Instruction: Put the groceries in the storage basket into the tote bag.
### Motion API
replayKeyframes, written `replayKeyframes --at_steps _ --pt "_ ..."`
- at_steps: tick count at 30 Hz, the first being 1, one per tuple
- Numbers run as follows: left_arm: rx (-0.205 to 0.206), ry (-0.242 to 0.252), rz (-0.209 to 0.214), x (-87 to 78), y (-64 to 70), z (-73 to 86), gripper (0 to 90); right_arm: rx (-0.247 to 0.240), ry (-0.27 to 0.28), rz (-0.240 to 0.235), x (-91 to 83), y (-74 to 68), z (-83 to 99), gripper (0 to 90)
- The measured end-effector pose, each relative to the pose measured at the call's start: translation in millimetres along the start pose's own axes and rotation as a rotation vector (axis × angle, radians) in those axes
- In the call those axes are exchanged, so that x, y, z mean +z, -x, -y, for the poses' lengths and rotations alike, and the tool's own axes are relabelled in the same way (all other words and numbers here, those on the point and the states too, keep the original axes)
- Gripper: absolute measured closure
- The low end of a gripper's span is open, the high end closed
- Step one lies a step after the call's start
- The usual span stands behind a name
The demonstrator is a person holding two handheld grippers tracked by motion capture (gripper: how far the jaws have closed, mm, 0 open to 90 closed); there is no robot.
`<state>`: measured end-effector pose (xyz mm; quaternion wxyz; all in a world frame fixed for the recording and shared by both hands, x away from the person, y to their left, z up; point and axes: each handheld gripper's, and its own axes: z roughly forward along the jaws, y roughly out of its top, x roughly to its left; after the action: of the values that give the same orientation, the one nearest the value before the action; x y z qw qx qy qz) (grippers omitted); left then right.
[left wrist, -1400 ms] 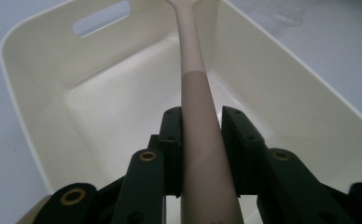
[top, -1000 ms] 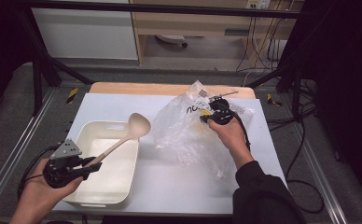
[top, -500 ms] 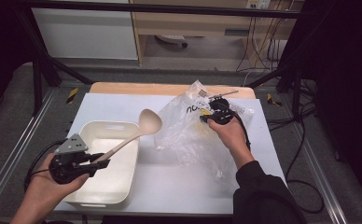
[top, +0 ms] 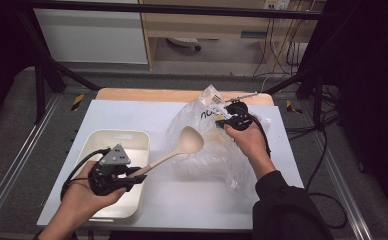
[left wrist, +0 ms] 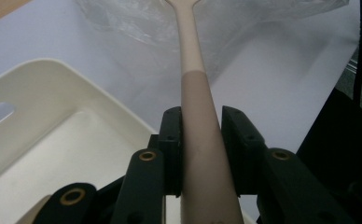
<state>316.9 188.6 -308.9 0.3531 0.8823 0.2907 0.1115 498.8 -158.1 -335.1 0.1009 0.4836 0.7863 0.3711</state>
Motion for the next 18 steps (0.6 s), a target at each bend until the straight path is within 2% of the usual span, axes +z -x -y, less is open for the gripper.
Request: replayKeyframes --at_steps 6,10,14,18 --pt "0.032 -0.042 0.027 20.9 16.8 -10.0 69.4 -0.003 0.005 0.000 -3.4 -0.8 -1.3 90.0" --pt "0.050 -0.065 0.028 34.2 24.4 -15.5 69.4 -0.006 0.006 -0.005 -4.2 -2.3 -1.1 90.0" --pt "0.055 -0.080 0.021 48.0 26.0 -20.1 69.4 -0.009 0.008 -0.009 -5.4 -4.1 -0.9 90.0" --pt "0.043 -0.082 0.020 59.7 24.1 -24.0 69.4 -0.016 0.011 -0.010 -7.6 -5.1 -0.7 90.0"
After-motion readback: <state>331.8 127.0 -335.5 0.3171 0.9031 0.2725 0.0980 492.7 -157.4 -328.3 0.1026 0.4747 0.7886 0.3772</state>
